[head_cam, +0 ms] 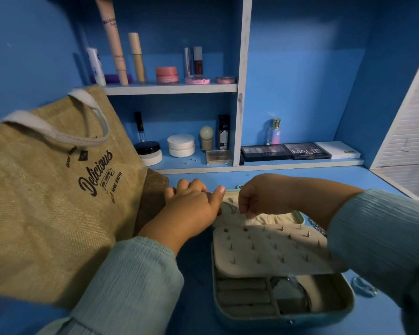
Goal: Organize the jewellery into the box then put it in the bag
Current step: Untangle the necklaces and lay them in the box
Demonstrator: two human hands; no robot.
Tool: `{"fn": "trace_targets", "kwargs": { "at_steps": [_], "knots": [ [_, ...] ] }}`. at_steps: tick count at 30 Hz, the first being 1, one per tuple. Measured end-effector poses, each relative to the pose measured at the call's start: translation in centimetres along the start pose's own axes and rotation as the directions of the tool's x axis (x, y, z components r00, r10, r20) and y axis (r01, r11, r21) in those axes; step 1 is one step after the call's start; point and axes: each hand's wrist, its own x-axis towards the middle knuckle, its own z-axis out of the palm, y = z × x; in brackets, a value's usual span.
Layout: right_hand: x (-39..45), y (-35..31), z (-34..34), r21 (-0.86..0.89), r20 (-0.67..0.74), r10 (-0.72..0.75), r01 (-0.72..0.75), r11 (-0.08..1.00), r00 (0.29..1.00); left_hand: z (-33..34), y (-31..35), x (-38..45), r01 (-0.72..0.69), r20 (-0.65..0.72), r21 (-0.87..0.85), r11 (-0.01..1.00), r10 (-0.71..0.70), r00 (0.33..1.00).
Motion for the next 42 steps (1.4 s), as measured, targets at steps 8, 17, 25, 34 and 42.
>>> {"fn": "trace_targets", "kwargs": {
  "at_steps": [8, 17, 25, 34, 42],
  "knots": [
    [0.39, 0.06, 0.03, -0.030, 0.001, -0.004, 0.004, 1.000, 1.000, 0.20, 0.04, 0.06, 0.132, 0.111, -0.136, 0.982, -0.117, 0.987],
    [0.32, 0.25, 0.22, 0.013, -0.021, 0.002, -0.002, 1.000, 1.000, 0.38, 0.49, -0.33, 0.113, 0.068, -0.202, 0.973, -0.102, 0.992],
    [0.44, 0.37, 0.26, 0.030, -0.019, 0.004, -0.003, 1.000, 1.000, 0.16, 0.68, -0.54, 0.113, 0.073, -0.220, 0.969, -0.100, 0.992],
    [0.52, 0.48, 0.35, 0.034, -0.019, 0.011, -0.011, 0.999, 1.000, 0.76, 0.12, -0.21, 0.109, 0.076, -0.226, 0.968, -0.095, 0.993],
    [0.58, 0.57, 0.34, 0.043, -0.014, 0.008, -0.007, 0.999, 1.000, 0.75, 0.16, -0.16, 0.118, 0.070, -0.223, 0.968, -0.105, 0.992]
  ]
}}
